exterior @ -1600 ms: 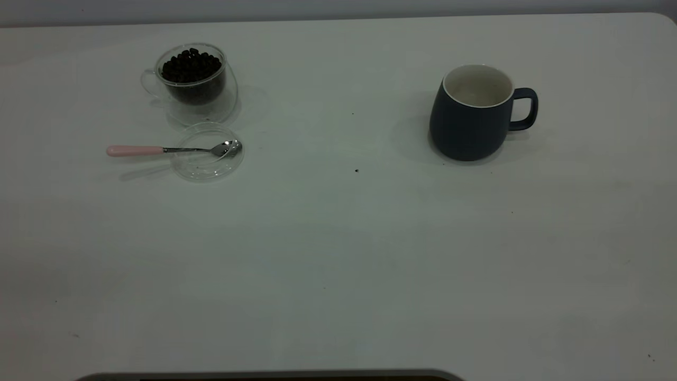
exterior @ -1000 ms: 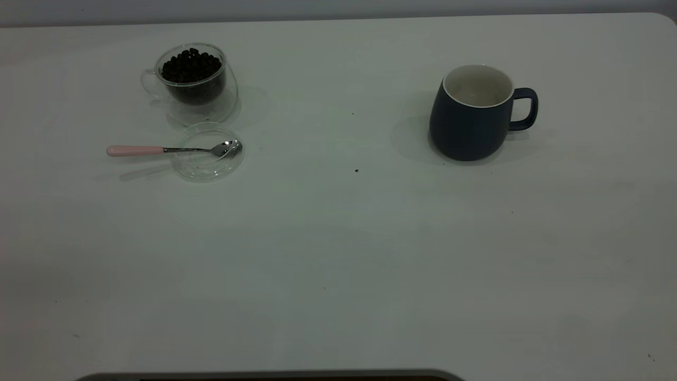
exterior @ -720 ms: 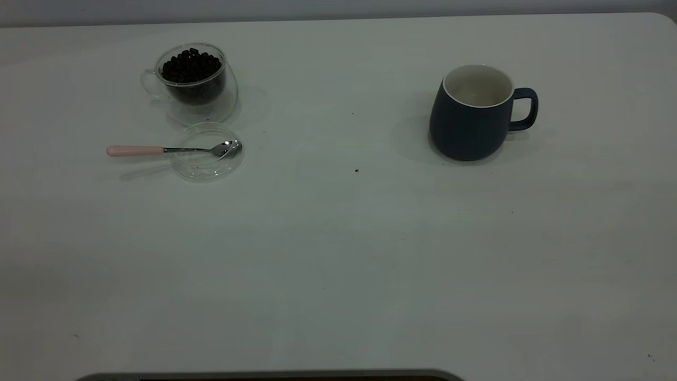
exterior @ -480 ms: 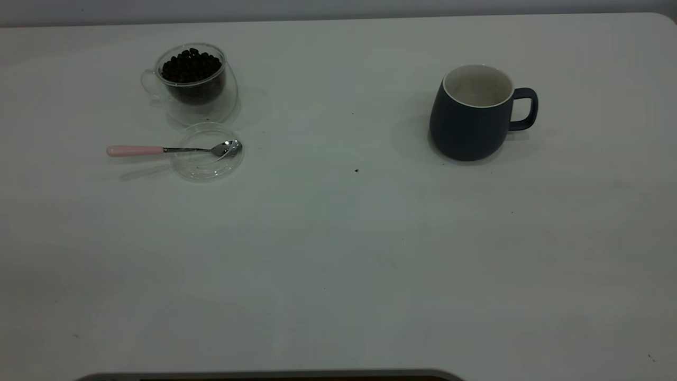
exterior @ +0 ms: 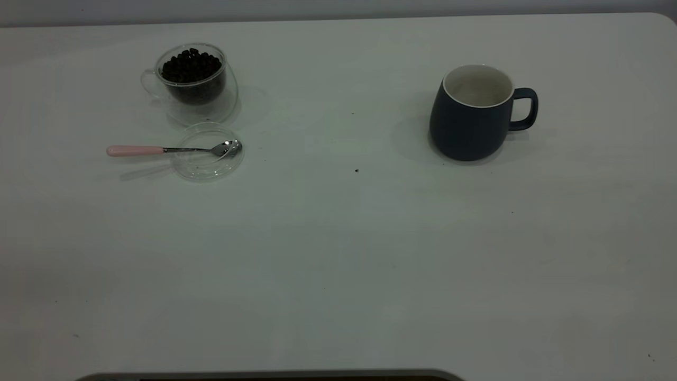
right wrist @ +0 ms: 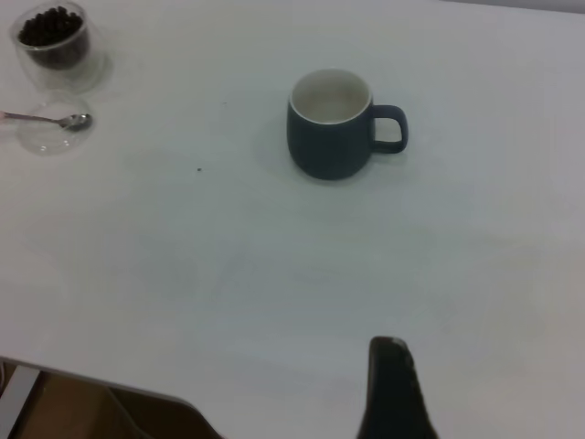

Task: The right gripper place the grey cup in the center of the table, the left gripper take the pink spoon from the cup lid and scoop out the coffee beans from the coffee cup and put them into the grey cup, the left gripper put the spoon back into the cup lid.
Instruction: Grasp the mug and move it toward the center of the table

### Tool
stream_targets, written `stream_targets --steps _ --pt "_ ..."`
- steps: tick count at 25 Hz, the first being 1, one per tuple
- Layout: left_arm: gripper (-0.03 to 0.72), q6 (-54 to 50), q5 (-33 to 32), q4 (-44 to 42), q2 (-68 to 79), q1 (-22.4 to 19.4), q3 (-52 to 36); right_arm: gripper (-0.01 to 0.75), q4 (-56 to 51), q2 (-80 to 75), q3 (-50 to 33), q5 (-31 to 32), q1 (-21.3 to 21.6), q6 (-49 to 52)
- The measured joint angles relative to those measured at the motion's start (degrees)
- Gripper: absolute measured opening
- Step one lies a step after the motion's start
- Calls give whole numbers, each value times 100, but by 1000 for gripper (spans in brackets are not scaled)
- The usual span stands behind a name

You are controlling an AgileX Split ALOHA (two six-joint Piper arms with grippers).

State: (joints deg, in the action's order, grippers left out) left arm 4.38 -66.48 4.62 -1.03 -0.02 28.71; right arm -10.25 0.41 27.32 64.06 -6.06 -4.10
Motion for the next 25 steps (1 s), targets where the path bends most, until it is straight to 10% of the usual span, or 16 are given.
stream_targets --steps 7,20,25 --pt "524 5 0 0 0 0 0 551 -32 -325 31 -205 0 48" --pt "524 5 0 0 0 0 0 638 -449 -4777 139 -3991 13 -1837" --pt "524 5 0 0 0 0 0 608 -488 -6697 732 -4534 13 -3136"
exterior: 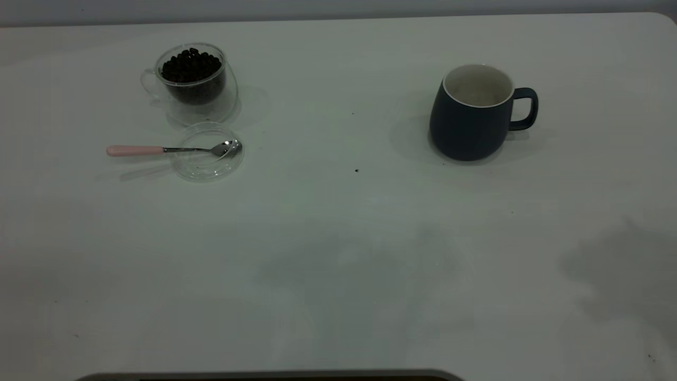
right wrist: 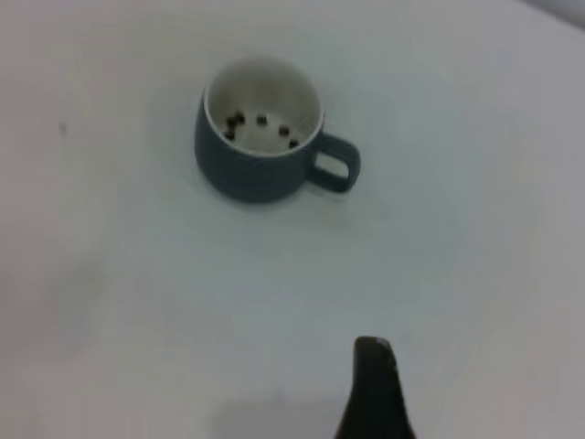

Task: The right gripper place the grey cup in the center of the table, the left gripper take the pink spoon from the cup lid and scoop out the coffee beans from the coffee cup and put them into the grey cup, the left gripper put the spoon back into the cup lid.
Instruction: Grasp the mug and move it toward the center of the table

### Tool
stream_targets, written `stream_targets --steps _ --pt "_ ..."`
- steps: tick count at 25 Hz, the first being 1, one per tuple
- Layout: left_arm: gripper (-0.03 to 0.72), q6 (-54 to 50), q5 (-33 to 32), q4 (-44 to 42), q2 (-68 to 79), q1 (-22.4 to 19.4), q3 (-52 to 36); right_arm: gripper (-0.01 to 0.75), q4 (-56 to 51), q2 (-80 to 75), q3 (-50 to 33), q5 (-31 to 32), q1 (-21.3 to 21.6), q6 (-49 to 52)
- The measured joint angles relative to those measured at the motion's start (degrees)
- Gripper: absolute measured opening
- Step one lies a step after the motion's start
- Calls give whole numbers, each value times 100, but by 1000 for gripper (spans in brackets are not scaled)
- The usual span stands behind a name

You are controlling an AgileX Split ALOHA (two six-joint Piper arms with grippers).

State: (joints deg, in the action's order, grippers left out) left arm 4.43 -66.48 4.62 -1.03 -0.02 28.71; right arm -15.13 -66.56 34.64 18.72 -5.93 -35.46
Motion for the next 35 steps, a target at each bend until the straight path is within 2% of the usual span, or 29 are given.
stream_targets --steps 6,14,20,24,30,35 --pt "524 0 0 0 0 0 0 592 -18 -1921 1062 -225 0 -852" --pt "524 0 0 0 0 0 0 590 -18 -4065 1794 -1798 43 -2282" --pt "524 -7 0 0 0 0 0 590 -18 -5574 2620 -1654 395 -2710" --pt "524 -7 0 0 0 0 0 590 66 -6064 3115 -1399 408 -3291" --pt "524 -7 0 0 0 0 0 588 83 -6465 3423 -1421 115 -4541" --pt "524 -7 0 0 0 0 0 588 83 -6594 3455 -1691 -219 -4922"
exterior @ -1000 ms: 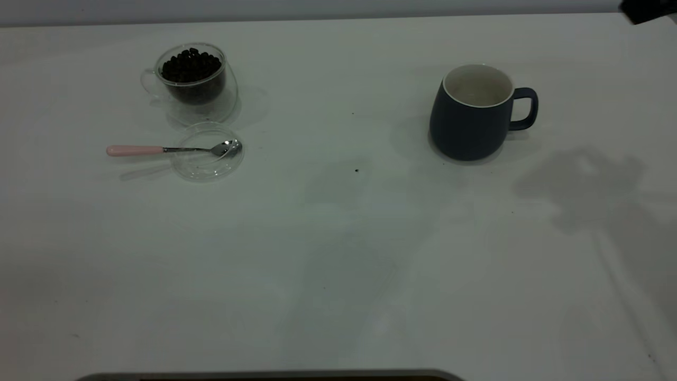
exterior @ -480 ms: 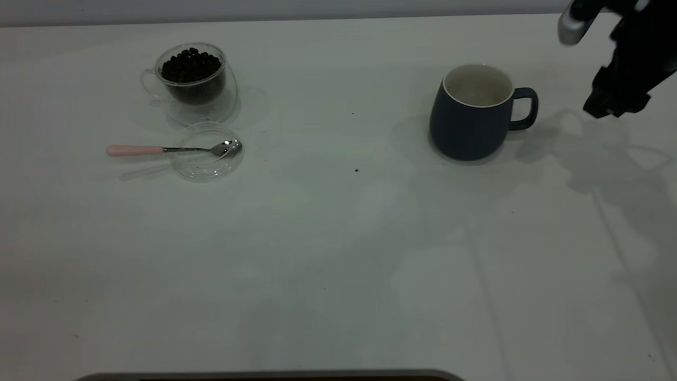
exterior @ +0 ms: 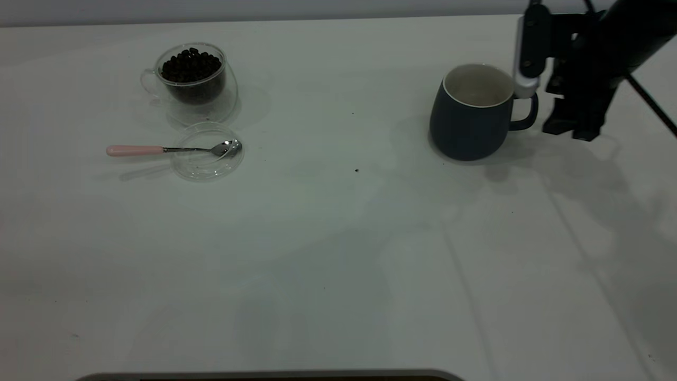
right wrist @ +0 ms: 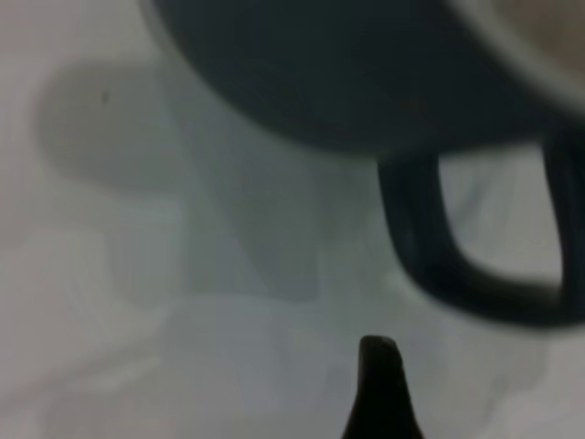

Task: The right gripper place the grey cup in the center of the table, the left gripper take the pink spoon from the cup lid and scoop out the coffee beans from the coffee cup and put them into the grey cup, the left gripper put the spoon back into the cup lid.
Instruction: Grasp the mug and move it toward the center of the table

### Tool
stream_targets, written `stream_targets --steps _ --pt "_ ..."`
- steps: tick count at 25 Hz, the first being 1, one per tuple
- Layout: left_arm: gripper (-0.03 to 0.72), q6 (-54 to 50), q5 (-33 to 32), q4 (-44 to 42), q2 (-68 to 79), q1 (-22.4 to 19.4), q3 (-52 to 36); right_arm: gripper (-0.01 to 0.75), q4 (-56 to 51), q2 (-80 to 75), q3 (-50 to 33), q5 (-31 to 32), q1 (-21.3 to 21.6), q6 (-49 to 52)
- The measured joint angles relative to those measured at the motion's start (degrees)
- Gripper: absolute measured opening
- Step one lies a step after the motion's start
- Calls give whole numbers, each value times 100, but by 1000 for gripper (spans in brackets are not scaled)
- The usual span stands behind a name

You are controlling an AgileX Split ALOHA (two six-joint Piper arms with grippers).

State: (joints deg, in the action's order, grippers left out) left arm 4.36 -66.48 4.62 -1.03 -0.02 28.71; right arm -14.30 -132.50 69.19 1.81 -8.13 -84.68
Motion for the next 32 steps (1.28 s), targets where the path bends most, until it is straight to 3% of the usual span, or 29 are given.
stream_targets --steps 4,11,22,32 --pt "524 0 0 0 0 0 0 586 0 -76 0 -382 -210 -18" --pt "524 0 0 0 0 0 0 554 -5 -76 0 -419 -676 42" --pt "524 5 0 0 0 0 0 476 -16 -103 0 -1122 -1444 1187" --pt "524 5 0 0 0 0 0 458 -16 -103 0 -1530 -2066 1314"
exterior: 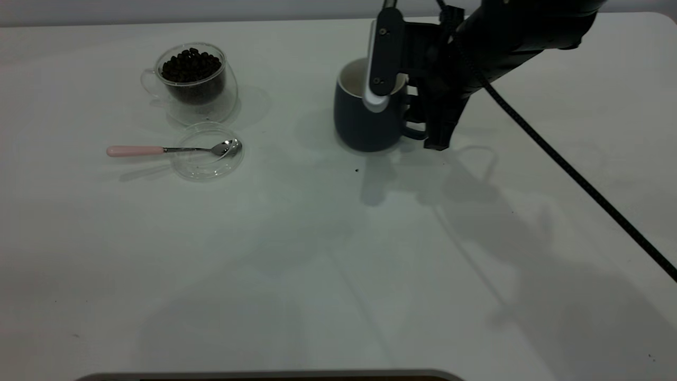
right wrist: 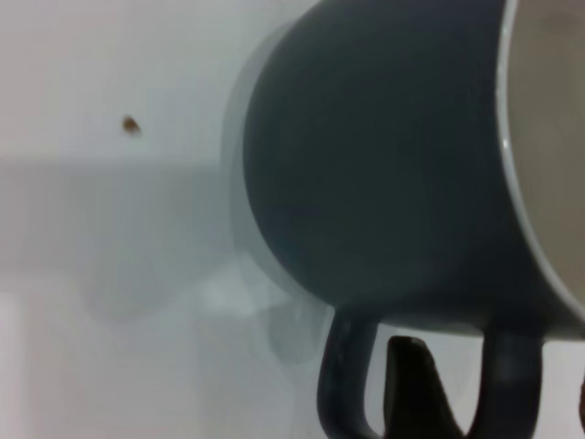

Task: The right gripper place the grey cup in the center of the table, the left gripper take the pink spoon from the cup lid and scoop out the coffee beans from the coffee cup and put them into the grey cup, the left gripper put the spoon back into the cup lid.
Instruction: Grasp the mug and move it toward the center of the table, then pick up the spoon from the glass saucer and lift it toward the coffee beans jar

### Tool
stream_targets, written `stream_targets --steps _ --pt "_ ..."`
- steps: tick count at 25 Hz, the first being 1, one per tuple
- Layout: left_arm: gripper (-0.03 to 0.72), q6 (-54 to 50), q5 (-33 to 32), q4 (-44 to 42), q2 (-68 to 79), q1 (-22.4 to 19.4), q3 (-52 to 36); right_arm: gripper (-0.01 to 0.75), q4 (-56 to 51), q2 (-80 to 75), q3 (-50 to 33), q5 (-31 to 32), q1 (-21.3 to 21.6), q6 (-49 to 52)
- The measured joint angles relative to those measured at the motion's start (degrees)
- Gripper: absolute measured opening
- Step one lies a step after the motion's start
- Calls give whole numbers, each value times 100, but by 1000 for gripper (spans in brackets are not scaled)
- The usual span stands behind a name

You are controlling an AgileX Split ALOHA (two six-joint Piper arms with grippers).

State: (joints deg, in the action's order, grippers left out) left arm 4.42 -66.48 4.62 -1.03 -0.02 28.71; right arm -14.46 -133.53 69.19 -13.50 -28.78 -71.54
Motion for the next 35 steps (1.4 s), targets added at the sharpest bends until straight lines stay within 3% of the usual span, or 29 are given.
stream_targets --steps 7,10,17,21,26,29,32,35 --pt "524 0 0 0 0 0 0 458 -72 0 0 -141 -204 179" --pt "524 0 0 0 0 0 0 458 -609 121 0 202 -127 243" --pt "524 -6 0 0 0 0 0 457 -2815 1495 0 2132 467 438" --pt "524 -6 0 0 0 0 0 457 -3200 2543 0 4099 834 943" --pt "524 -6 0 0 0 0 0 457 -2347 3813 -5 6431 1023 2549" --pt "524 -6 0 0 0 0 0 457 -1347 4447 -66 7416 1023 3881" --pt "524 -6 0 0 0 0 0 457 -251 5088 -432 7956 1023 5178" --pt "524 -6 0 0 0 0 0 457 714 5741 -1157 8051 1023 6361"
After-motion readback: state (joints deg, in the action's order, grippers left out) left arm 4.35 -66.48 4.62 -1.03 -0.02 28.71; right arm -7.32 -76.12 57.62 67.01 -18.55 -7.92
